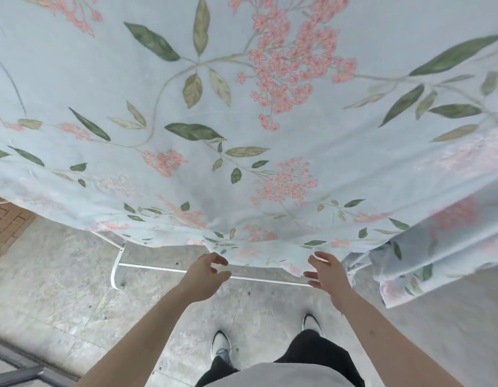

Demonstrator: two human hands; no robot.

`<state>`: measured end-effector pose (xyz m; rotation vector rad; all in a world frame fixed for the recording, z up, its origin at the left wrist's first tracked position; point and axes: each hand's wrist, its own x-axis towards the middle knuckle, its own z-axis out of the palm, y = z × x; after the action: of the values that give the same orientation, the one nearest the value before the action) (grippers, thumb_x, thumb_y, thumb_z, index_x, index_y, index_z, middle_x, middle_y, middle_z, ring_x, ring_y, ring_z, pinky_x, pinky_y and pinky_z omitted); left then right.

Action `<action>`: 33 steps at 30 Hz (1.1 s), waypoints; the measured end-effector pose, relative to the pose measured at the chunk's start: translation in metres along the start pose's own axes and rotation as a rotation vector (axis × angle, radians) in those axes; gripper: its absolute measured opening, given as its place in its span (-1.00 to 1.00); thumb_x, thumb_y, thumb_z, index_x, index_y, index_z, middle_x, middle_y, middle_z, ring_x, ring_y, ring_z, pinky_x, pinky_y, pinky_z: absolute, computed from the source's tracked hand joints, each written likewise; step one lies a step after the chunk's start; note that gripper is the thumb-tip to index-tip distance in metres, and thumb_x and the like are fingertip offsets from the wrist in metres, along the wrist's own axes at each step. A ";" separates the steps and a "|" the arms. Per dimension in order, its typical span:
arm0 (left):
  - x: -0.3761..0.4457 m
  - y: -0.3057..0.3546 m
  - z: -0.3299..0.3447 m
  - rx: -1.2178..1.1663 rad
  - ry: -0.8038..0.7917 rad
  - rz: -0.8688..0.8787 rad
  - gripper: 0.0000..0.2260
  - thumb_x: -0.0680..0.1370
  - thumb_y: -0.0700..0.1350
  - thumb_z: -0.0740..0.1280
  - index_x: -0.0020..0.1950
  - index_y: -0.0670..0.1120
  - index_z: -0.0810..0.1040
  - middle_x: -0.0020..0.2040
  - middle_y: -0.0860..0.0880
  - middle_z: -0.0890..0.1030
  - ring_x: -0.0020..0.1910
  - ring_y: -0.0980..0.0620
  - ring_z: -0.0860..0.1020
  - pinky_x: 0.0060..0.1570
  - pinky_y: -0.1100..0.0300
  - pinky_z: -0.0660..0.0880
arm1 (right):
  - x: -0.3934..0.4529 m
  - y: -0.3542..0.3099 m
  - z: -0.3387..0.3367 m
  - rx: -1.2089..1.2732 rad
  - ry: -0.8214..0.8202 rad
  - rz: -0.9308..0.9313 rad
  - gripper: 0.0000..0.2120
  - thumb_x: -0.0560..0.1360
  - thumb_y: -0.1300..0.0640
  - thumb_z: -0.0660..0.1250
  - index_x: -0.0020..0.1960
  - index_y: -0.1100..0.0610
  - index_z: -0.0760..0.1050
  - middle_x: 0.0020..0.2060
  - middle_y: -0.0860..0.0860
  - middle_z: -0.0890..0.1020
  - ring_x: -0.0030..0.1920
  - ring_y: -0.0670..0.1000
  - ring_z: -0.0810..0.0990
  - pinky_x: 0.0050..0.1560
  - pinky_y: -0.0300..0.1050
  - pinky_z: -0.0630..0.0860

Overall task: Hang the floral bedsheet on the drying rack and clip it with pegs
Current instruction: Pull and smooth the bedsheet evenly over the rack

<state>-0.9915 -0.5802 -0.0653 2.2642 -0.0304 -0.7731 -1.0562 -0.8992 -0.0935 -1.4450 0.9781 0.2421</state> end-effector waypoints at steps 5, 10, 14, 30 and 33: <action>0.017 0.053 0.041 -0.026 0.029 -0.005 -0.78 0.60 -0.01 0.40 0.23 0.04 0.57 0.20 0.14 0.54 0.05 0.18 0.56 -0.26 0.39 0.45 | 0.034 -0.010 -0.057 0.101 0.048 0.038 -0.60 0.65 0.07 0.36 0.44 0.08 0.37 0.23 0.09 0.61 -0.12 0.10 0.73 -0.17 -0.04 0.65; 0.039 0.119 0.110 -0.107 0.063 -0.041 -0.76 0.59 0.01 0.41 0.25 0.06 0.56 0.25 0.09 0.56 0.05 0.14 0.57 -0.12 0.26 0.46 | 0.095 -0.023 -0.148 0.071 0.133 0.027 -0.52 0.63 0.13 0.35 0.49 0.05 0.27 0.11 0.15 0.62 -0.20 0.12 0.67 -0.27 -0.08 0.57; 0.042 0.178 0.170 -0.157 0.107 -0.063 -0.76 0.57 0.02 0.42 0.23 0.07 0.58 0.28 0.10 0.54 0.12 0.14 0.59 -0.15 0.25 0.52 | 0.142 -0.027 -0.208 -0.166 0.175 -0.100 -0.37 0.51 -0.10 0.50 0.43 0.11 0.33 0.01 0.05 0.71 -0.21 0.08 0.70 -0.15 0.05 0.66; -0.044 0.209 0.270 -0.138 0.231 -0.202 -0.75 0.58 0.05 0.40 0.24 0.09 0.56 0.29 0.10 0.48 0.14 0.14 0.56 -0.13 0.29 0.49 | 0.175 -0.009 -0.246 -0.792 0.116 -0.346 -0.82 0.66 0.09 0.25 0.03 0.18 0.56 0.06 0.23 0.68 0.08 0.33 0.62 -0.04 0.05 0.45; -0.064 0.201 0.281 -0.154 0.270 -0.236 -0.76 0.58 0.06 0.40 0.23 0.10 0.55 0.29 0.12 0.47 0.16 0.15 0.56 -0.08 0.27 0.52 | 0.176 -0.011 -0.245 -0.841 0.099 -0.334 -0.80 0.67 0.10 0.22 0.09 0.20 0.56 0.10 0.23 0.66 0.11 0.32 0.61 0.00 0.08 0.48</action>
<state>-1.1546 -0.8912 -0.0557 2.2280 0.4154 -0.5605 -1.0420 -1.1924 -0.1647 -2.3780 0.7127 0.3595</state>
